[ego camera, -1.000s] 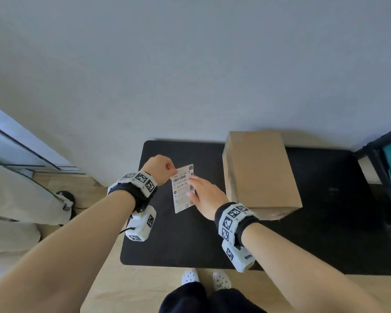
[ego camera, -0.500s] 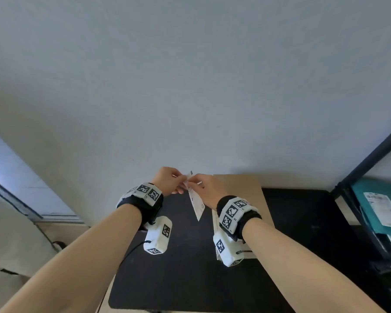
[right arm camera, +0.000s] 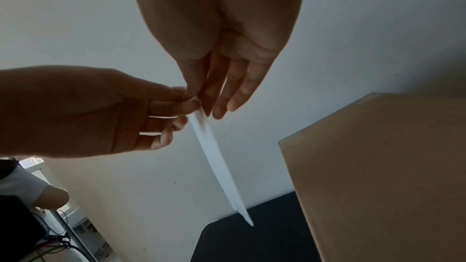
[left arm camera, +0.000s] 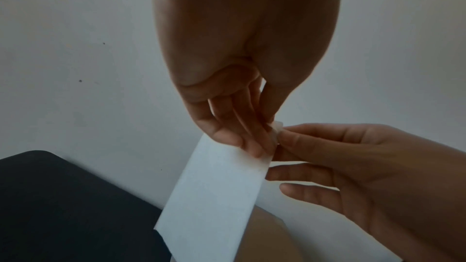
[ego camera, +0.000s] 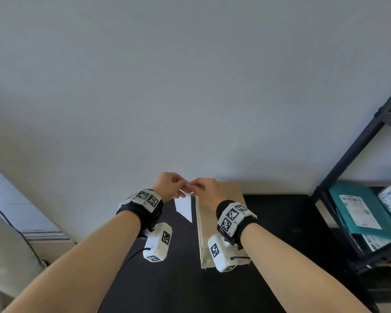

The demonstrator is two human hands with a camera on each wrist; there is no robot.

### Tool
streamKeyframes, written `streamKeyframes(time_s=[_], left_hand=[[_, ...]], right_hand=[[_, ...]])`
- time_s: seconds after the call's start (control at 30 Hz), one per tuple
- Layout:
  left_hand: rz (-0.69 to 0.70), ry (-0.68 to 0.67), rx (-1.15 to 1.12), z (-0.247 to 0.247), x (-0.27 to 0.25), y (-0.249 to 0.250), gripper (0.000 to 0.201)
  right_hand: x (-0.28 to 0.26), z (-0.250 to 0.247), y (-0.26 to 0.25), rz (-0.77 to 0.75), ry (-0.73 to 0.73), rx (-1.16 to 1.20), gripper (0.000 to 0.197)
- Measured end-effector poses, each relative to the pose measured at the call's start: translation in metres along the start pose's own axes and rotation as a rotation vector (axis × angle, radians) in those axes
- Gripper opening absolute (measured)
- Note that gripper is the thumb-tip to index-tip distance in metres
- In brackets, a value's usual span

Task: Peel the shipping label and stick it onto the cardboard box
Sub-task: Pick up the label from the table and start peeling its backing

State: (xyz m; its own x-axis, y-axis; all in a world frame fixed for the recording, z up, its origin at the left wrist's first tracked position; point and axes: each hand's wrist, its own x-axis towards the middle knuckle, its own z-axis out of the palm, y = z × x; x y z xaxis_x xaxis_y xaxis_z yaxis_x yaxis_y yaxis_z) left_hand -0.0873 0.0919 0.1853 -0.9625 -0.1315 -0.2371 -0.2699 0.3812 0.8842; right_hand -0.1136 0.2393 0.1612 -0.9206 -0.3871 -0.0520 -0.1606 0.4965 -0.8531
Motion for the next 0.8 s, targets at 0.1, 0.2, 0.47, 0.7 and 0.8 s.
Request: streamKeyframes(time_s=[0.1,0.2,0.47,0.7,0.8], left_hand=[[-0.002,0.0,0.007,0.005,0.0,0.002,0.019],[-0.001,-0.006,0.019,0.01,-0.001,0.004,0.017],[-0.019,0.01,0.055,0.011,-0.003,-0.001,0.017],[-0.084,0.03,0.034,-0.004,-0.008,-0.025,0.007],[-0.114,0.057,0.048,-0.009,-0.01,-0.034,0.003]], right_hand=[[0.0,-0.003,0.004,0.026,-0.002,0.064,0.019],[0.0,-0.006,0.006,0.04,0.005,0.097,0.017],[0.0,-0.009,0.014,0.088,0.029,0.158,0.011],[0.003,-0.009,0.023,0.163,0.107,0.164,0.012],[0.002,-0.015,0.025,0.173,0.146,0.123,0.019]])
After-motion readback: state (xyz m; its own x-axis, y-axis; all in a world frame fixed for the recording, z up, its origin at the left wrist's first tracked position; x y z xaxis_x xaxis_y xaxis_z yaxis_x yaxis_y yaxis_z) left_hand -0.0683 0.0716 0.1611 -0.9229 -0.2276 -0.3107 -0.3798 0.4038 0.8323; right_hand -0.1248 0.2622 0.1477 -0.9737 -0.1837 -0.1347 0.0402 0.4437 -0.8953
